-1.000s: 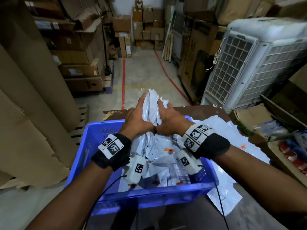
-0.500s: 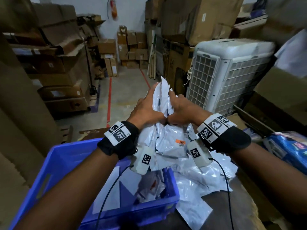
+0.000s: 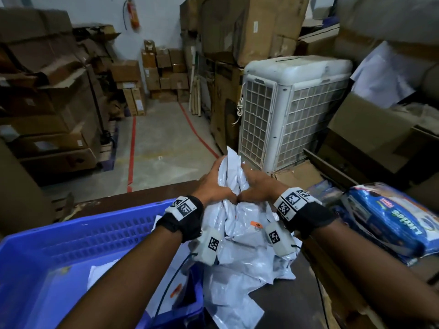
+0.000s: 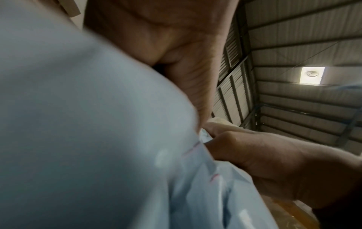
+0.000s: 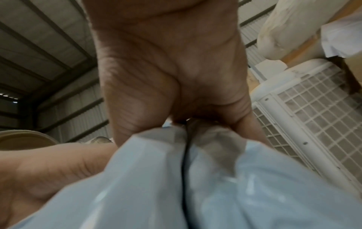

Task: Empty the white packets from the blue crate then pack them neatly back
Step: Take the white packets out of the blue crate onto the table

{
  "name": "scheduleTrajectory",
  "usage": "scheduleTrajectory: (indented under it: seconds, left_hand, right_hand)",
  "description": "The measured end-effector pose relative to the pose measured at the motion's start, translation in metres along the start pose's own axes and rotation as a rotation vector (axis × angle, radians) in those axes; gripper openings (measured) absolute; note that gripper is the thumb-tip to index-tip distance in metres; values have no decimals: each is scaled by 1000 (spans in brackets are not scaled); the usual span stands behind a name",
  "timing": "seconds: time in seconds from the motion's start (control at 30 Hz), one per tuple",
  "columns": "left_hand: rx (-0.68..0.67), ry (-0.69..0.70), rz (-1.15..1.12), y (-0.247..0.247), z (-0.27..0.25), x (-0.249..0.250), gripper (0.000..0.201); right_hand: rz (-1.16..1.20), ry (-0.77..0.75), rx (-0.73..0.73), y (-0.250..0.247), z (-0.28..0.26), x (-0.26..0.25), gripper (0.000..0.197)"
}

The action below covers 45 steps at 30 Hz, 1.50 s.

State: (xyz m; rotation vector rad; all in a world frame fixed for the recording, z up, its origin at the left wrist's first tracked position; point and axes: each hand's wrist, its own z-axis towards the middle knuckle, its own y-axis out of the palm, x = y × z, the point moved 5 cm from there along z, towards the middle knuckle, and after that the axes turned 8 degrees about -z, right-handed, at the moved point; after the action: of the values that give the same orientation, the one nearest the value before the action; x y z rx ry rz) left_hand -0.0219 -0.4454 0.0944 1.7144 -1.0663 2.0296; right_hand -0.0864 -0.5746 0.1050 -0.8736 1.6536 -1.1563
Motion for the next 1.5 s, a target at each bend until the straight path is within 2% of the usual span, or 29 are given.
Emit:
scheduleTrajectory:
  seconds: [0.2,0.4,0.6,0.7,0.8,0.9,0.97,1.03,1.1,1.27,1.37,1.43,1.5]
  left_hand:
    - [25,-142,-90,27,23,-54,130]
    - [120,-309,-137,29,33,-100,138]
    - [278,-386,-168,10,38,-122,124]
    - [337,-426,-217,2,41,-139,125]
    - [324,-477,-215,3,49,-162,131]
    - [265,-564,-177,10,56,-183,142]
    - [279,-623,-80,9,53,-172,152]
    - [299,-671,45,5,53,-163,150]
    - [239,-680,123,-2,57,-154,149]
    - [-11,-714,180,-12,60,-149,143]
    - [-176,-692,367,-13,56,-145,130]
    - [-220,-667,535,-13,54,-146,117]
    - [-249,-654,604,-12,48,-149,111]
  right_hand:
    - [93,51,-81,49,25,37,128]
    - [198,60,-143,74,39,48,111]
    - [276,26,-142,74,51,52,102]
    - [202,3,-254,78,44,52,101]
    - [116,-1,-359,96,35,50,104]
    - [95,-5,-328,114,37,46,97]
    - [80,7,-324,126,46,47,95]
    - [66,27,-301,135,59,50,92]
    - [25,48,-277,143,74,51,89]
    - [-60,68,-216,162,97,49,87]
    - [-36,90,-187,163,103,46,90]
    - [27,97,-169,157,104,49,94]
    - [142,92,-184,149,108,53,96]
